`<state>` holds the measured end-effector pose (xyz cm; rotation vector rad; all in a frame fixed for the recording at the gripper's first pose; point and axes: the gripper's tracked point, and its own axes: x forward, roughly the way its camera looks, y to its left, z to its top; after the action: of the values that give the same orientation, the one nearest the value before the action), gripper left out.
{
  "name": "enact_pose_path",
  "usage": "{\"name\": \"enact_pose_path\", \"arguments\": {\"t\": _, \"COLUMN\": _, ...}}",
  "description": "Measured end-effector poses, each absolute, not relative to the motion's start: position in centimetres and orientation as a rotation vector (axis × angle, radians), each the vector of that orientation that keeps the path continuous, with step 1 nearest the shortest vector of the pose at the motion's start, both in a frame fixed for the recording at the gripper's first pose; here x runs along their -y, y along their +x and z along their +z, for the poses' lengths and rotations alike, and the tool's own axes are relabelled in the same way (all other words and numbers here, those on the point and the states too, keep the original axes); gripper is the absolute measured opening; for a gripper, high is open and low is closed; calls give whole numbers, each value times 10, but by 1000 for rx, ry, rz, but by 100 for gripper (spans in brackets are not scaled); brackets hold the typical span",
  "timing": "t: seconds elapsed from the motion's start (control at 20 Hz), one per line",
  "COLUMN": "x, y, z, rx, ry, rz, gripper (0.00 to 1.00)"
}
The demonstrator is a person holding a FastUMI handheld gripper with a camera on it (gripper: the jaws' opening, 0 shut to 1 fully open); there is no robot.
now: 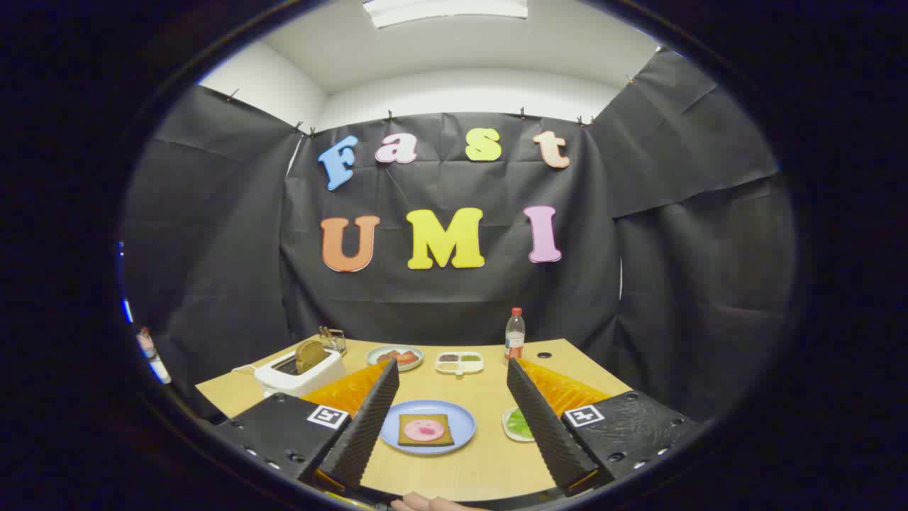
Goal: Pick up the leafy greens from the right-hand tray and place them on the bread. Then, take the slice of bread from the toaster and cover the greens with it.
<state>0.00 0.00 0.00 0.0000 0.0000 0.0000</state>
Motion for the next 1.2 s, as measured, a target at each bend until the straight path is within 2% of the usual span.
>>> {"name": "enact_pose_path", "arguments": {"t": 0.75, "x": 5, "y": 0, "z": -5, "rx": 6, "ry": -52, "rz": -7, "gripper": 94}}
{"name": "enact_pose_path", "arguments": {"t": 1.2, "x": 96, "y": 70, "z": -33, "rx": -42, "ry": -199, "rz": -118, "gripper": 95}}
